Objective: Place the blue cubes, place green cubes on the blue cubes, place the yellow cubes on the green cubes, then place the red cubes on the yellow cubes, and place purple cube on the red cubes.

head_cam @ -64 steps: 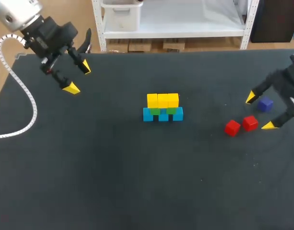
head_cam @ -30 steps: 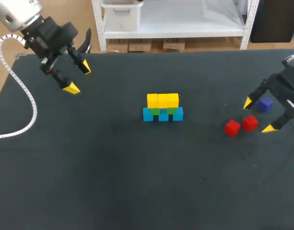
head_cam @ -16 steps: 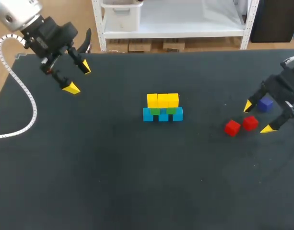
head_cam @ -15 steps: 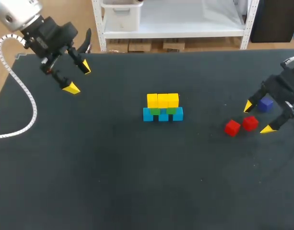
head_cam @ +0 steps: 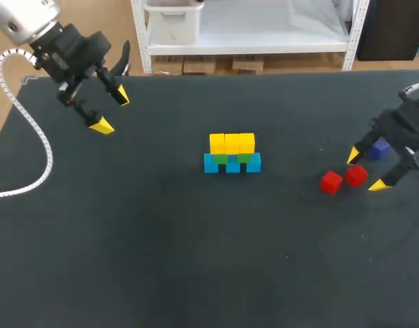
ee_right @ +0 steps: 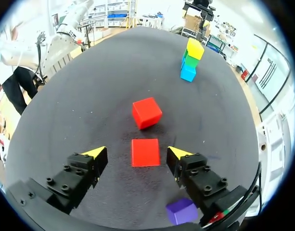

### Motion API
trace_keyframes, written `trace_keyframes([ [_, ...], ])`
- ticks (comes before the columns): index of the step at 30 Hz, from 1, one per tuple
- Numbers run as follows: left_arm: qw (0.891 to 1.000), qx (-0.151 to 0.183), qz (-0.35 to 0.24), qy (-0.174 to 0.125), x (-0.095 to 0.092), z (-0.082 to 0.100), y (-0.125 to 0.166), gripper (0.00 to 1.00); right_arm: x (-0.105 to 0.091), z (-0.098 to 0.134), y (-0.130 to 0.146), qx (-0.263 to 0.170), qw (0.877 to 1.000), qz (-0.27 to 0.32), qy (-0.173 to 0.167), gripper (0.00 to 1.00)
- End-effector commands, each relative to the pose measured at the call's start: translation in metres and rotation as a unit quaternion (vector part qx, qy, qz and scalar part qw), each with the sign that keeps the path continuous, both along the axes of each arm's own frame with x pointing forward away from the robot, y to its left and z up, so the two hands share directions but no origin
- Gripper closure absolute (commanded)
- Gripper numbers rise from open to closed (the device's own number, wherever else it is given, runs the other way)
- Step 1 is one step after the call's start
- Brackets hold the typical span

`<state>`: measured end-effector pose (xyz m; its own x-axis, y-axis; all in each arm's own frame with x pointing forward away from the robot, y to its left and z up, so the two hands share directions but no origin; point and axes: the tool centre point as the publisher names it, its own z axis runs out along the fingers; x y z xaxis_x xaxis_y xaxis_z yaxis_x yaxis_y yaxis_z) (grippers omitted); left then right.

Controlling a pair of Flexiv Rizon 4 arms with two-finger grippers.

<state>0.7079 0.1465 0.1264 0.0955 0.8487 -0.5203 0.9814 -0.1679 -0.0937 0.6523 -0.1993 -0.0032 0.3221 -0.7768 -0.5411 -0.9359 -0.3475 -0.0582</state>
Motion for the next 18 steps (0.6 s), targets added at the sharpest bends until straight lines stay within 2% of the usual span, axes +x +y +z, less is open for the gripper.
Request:
trace_keyframes([
  [1, 1.000, 0.000, -0.001, -0.001, 0.000, 0.000, 0.000, 0.00, 0.005, -0.001, 0.003, 0.000, 1.000, 0.004, 0.003, 0.51],
  [5, 1.000, 0.000, -0.001, -0.001, 0.000, 0.000, 0.000, 0.00, 0.006, -0.003, 0.003, -0.002, 1.000, 0.004, 0.004, 0.56],
  [7, 1.000, 0.000, -0.001, -0.001, 0.000, 0.000, 0.000, 0.00, 0.007, -0.004, 0.003, -0.004, 1.000, 0.004, 0.005, 0.63],
  [10, 1.000, 0.000, -0.001, -0.001, 0.000, 0.000, 0.000, 0.00, 0.007, -0.004, 0.003, -0.005, 1.000, 0.002, 0.006, 0.79],
  [12, 1.000, 0.000, -0.001, -0.001, 0.000, 0.000, 0.000, 0.00, 0.006, -0.002, 0.002, -0.005, 1.000, -0.007, 0.006, 1.00],
  [16, 1.000, 0.000, -0.001, -0.001, 0.000, 0.000, 0.000, 0.00, 0.006, 0.009, 0.003, 0.005, 0.999, -0.050, 0.010, 1.00],
  [18, 1.000, 0.000, -0.001, -0.001, 0.000, 0.000, 0.000, 0.00, 0.006, 0.019, 0.004, 0.009, 0.996, -0.094, 0.008, 1.00],
])
